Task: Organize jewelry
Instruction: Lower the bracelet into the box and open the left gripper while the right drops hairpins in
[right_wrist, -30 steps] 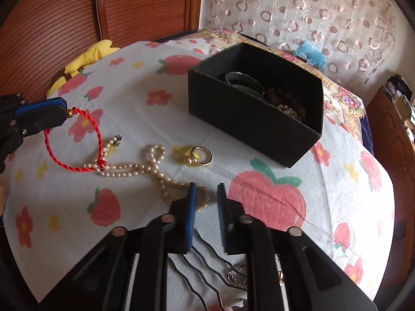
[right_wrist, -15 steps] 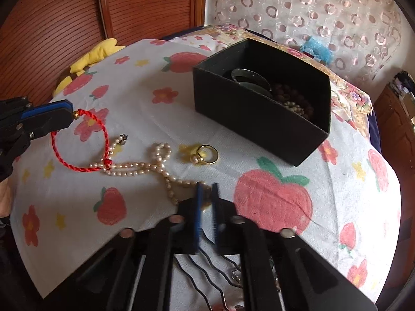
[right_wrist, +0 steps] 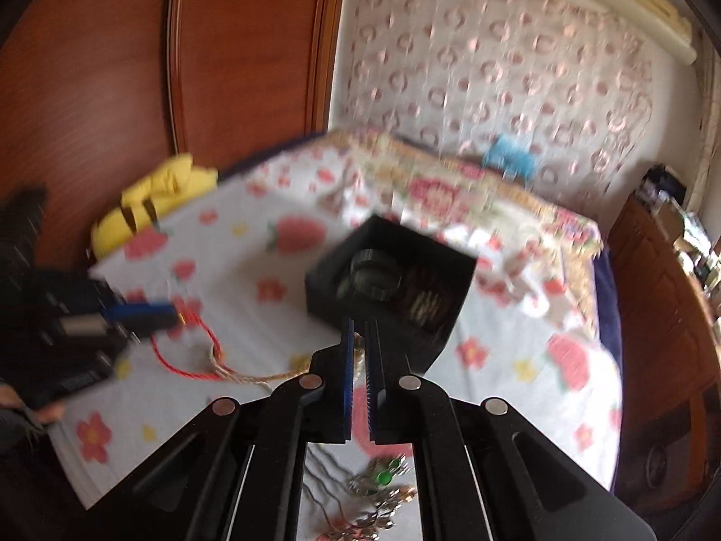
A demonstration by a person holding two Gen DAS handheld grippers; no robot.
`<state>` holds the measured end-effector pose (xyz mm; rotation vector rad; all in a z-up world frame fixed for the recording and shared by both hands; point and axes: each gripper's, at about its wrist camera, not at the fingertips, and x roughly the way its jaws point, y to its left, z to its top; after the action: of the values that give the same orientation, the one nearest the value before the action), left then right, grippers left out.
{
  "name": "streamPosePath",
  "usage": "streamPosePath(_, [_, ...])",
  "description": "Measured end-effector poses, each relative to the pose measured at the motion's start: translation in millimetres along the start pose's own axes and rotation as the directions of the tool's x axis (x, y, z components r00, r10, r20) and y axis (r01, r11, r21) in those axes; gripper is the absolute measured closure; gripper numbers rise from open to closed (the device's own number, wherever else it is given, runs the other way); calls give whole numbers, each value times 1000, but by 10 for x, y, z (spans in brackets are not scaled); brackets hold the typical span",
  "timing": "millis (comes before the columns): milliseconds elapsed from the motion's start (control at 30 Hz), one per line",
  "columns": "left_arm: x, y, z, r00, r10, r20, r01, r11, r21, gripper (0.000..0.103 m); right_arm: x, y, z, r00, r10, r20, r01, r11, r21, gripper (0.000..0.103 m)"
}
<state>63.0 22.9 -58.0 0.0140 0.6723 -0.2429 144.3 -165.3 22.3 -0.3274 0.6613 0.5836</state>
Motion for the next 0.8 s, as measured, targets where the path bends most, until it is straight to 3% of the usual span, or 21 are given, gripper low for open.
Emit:
streamPosePath(167, [30,-68,39,1000,-5,0,5,1000,14,97,-441,-136,318,993,-37,109,38,999,-1,98])
streamPosePath(367, [-19,-143,192,999,-18,28,17,999,29,97,-708,-319,657,981,-85,176,86,996,3,98])
streamPosePath(567, [53,-215,392,999,-32,37,30,998,55,97,-799,-571,910,971,-98,220,93,995,34,98])
streamPosePath(800, [106,-284,791,995,-74,68,69,995,76,97,-620,-754,1045,973,-84,215,77,996,40,98])
